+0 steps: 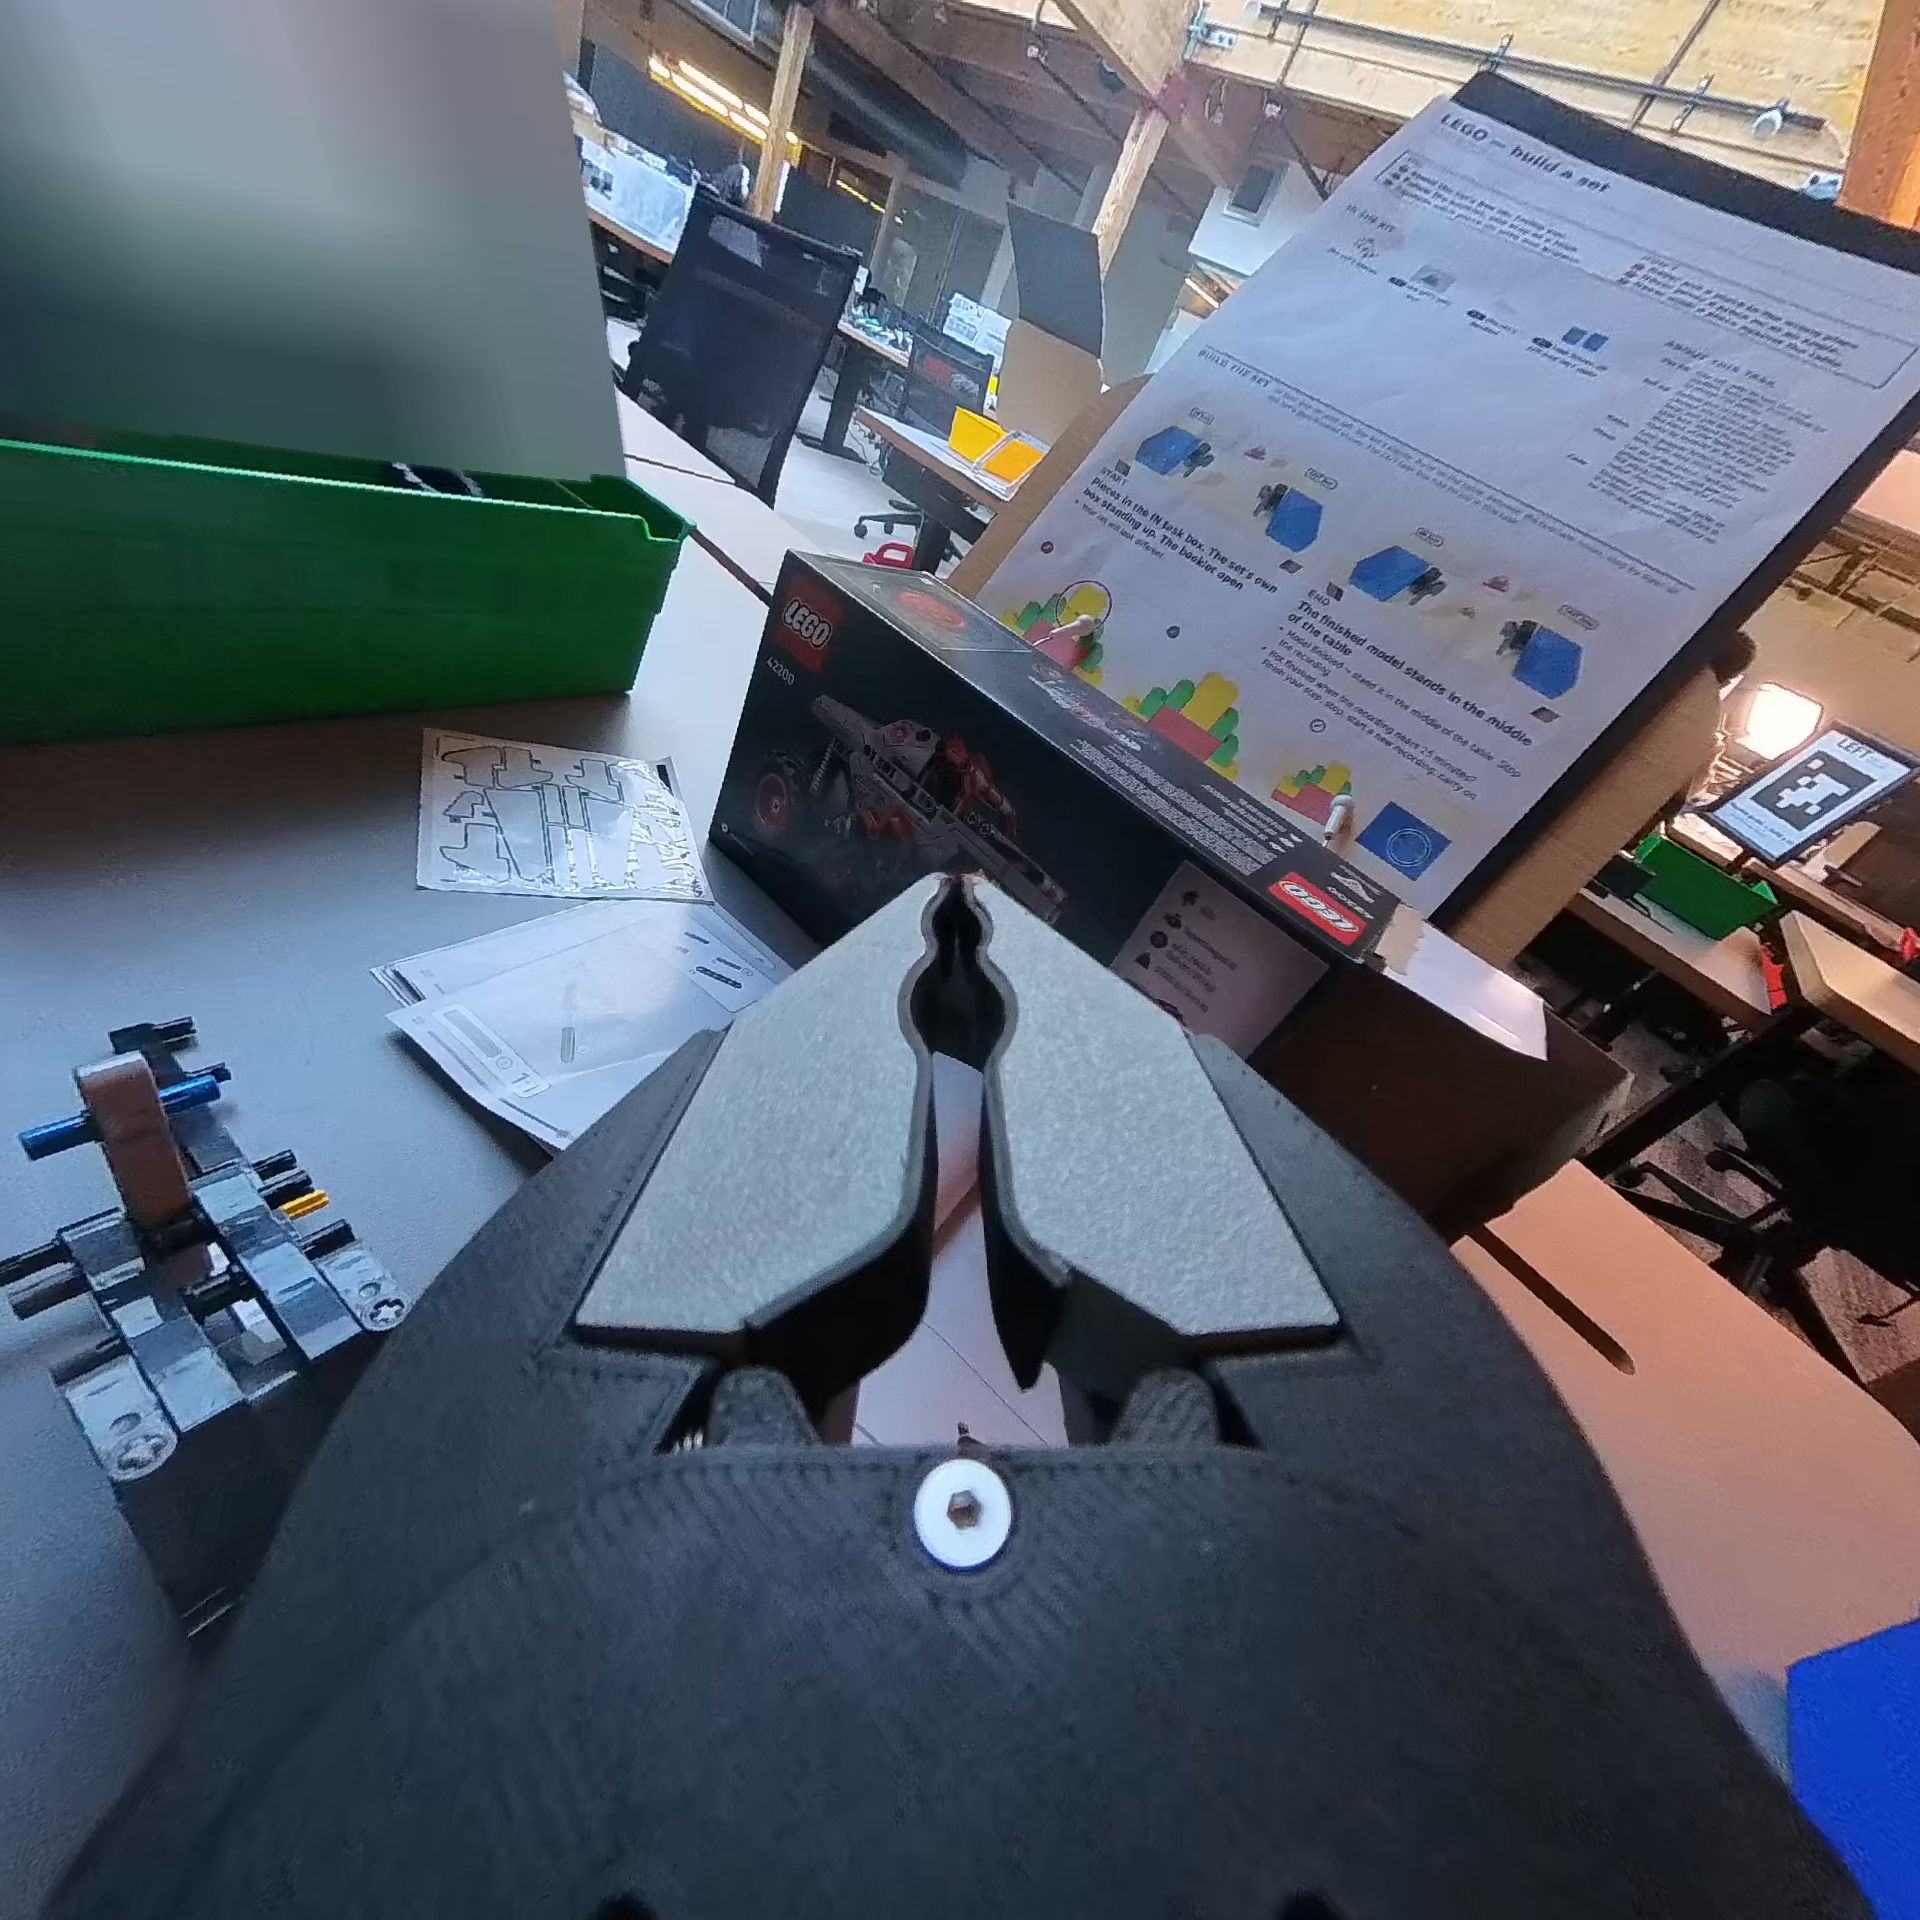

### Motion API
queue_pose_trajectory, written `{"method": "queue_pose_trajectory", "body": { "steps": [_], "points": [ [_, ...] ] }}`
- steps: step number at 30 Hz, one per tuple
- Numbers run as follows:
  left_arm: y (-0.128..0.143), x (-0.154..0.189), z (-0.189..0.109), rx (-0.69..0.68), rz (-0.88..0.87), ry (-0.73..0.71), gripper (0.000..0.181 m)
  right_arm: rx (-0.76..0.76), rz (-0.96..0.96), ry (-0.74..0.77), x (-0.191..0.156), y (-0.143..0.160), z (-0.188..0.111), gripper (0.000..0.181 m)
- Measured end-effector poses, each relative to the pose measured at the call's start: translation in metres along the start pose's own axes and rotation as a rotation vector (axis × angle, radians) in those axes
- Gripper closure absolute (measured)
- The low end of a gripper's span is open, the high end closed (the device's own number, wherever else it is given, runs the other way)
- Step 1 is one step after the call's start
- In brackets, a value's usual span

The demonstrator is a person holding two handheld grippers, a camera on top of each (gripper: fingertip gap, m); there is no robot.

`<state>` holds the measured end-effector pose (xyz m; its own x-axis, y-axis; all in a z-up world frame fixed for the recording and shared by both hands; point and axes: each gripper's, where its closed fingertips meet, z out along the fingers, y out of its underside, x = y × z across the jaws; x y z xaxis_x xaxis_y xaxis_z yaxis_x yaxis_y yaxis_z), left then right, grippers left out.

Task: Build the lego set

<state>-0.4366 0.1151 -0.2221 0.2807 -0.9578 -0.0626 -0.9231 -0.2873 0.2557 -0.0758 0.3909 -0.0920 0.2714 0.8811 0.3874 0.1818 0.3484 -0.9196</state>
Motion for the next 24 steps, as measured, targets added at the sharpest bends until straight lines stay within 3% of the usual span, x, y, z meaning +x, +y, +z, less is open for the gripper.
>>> {"method": "queue_pose_trajectory", "body": {
  "steps": [1,3,6,10,12,14,17,20,24],
  "points": [
    [0.0,-0.004,-0.007,0.022,-0.041,0.0,0.179,-0.001,0.001,0.0,0.0,0.0,0.0,0.181],
    [-0.003,-0.014,-0.022,0.104,-0.183,0.025,0.178,0.001,0.01,-0.003,0.001,0.0,0.0,0.181],
    [-0.021,-0.027,-0.05,0.339,-0.516,0.17,0.178,-0.003,0.052,-0.041,-0.003,0.001,0.002,0.181],
    [-0.071,-0.041,-0.118,0.848,-0.755,0.374,0.179,-0.028,0.094,-0.13,-0.019,0.003,0.008,0.181],
    [-0.098,-0.034,-0.147,1.016,-0.759,0.5,0.18,-0.022,0.096,-0.174,-0.028,-0.001,0.01,0.181],
    [-0.124,-0.034,-0.166,1.117,-0.733,0.538,0.18,0.01,0.16,-0.243,-0.039,-0.015,0.011,0.181],
    [-0.16,-0.042,-0.204,1.304,-0.692,0.533,0.18,0.065,0.316,-0.375,-0.064,-0.053,0.011,0.181],
    [-0.19,-0.049,-0.245,1.534,-0.642,0.464,0.179,0.134,0.435,-0.511,-0.101,-0.09,0.013,0.17],
    [-0.226,-0.05,-0.269,1.739,-0.675,0.389,0.181,0.193,0.424,-0.424,-0.127,-0.114,0.014,0.156]
  ]
}}
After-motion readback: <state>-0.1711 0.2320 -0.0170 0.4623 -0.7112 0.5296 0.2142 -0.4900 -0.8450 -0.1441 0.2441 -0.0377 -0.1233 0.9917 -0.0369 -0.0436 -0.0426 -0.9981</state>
